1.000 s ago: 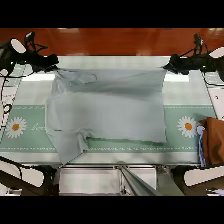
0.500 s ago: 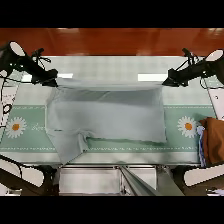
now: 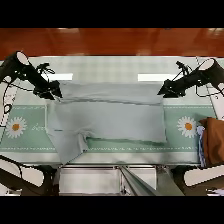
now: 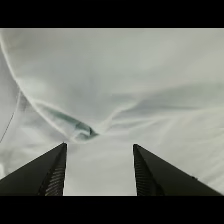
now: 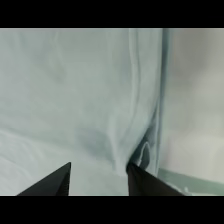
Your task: Fold the shirts.
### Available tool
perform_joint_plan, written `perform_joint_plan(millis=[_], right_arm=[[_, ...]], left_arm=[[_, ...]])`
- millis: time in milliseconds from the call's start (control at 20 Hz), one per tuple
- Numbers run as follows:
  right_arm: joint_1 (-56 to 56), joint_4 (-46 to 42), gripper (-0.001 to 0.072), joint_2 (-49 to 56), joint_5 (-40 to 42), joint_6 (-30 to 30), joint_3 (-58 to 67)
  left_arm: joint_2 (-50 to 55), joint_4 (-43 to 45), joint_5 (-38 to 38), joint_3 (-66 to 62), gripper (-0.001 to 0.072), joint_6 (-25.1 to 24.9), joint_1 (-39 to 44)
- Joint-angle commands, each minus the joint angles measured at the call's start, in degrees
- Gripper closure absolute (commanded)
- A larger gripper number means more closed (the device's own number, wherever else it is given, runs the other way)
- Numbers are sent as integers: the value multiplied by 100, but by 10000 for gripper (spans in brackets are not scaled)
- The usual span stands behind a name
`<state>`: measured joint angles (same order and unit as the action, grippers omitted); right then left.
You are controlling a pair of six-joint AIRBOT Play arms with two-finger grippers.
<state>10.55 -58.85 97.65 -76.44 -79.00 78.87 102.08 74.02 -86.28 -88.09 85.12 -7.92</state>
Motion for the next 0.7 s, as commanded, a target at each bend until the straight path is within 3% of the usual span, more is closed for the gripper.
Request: perform_joint_plan(millis=[0,200,350,500,650], right_arm=[[219,-20,298,-271,-286,-160,-26],[887,-28,298,-1158,-623,-267,-188],[1038,79,298,-2245,160,-105,-1582],[1032,1392,299,-3405,861,866,-3593],[1032,2177,298,-4398,984,1423,-4979]], left_arm=[[-247,76,-157,33,203,66,-164],[-1182,133,-262,535,203,413,-748],[-2500,-24,463,2317,203,306,-1239],[-3674,-632,1082,4343,203,-72,-1871],[-4179,-931,1001,5512,203,-417,-2570]])
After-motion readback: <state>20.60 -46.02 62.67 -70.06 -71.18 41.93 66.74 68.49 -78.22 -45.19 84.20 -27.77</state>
